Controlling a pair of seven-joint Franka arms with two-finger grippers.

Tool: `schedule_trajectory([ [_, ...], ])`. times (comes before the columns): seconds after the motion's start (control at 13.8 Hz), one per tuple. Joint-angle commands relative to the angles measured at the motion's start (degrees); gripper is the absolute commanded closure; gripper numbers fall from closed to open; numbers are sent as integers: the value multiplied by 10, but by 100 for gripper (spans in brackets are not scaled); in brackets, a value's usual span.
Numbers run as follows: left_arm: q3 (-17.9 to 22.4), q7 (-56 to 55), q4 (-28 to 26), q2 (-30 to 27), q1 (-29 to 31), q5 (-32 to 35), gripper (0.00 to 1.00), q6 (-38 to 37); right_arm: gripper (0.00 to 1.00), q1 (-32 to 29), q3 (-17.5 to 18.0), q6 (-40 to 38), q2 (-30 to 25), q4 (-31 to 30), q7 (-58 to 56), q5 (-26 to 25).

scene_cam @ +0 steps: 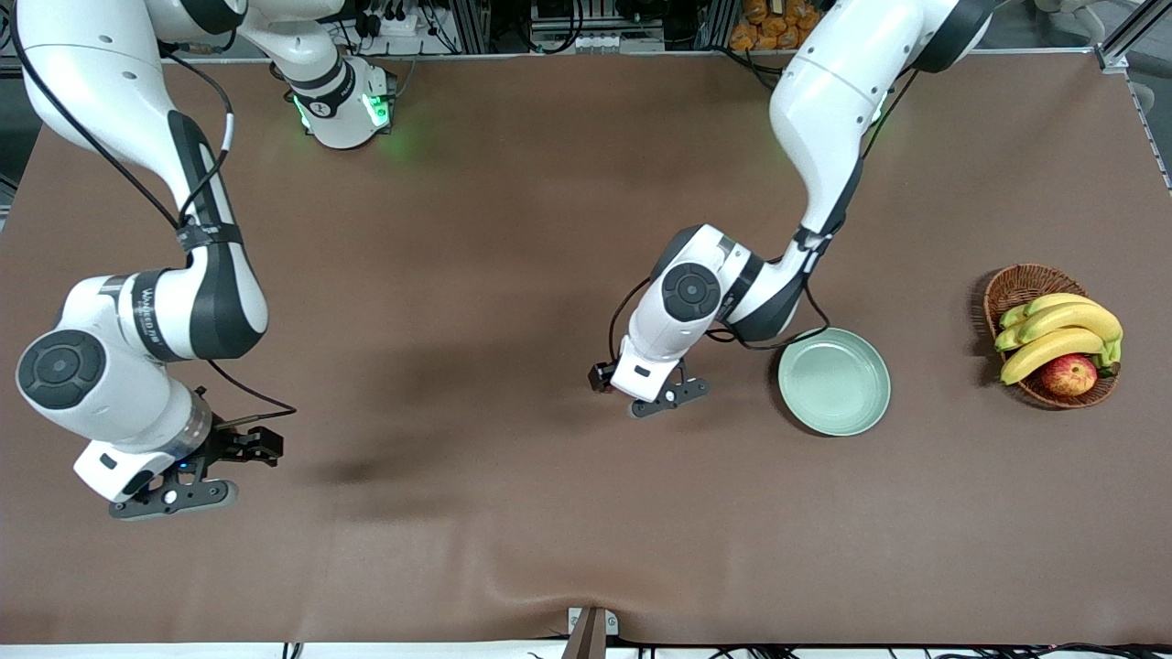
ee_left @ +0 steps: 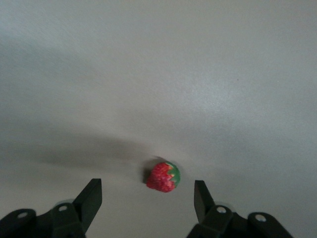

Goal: Collect all strawberries into plate
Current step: 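Carry the strawberry to the plate while the right gripper reaches another strawberry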

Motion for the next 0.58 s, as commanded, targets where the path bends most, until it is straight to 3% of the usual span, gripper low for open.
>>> schedule_trajectory([
  [0.0, 9, -26, 20, 28, -17, -2, 22, 34, 0, -23, 13, -5, -15, -15, 5, 65],
  [0.15, 10, -25, 20, 40, -21, -2, 26, 52, 0, -26, 11, -10, -17, -15, 3, 90],
  [0.51, 31, -23, 21, 57, -43, 3, 44, 59, 0, -64, 8, -141, -45, -14, 7, 79],
])
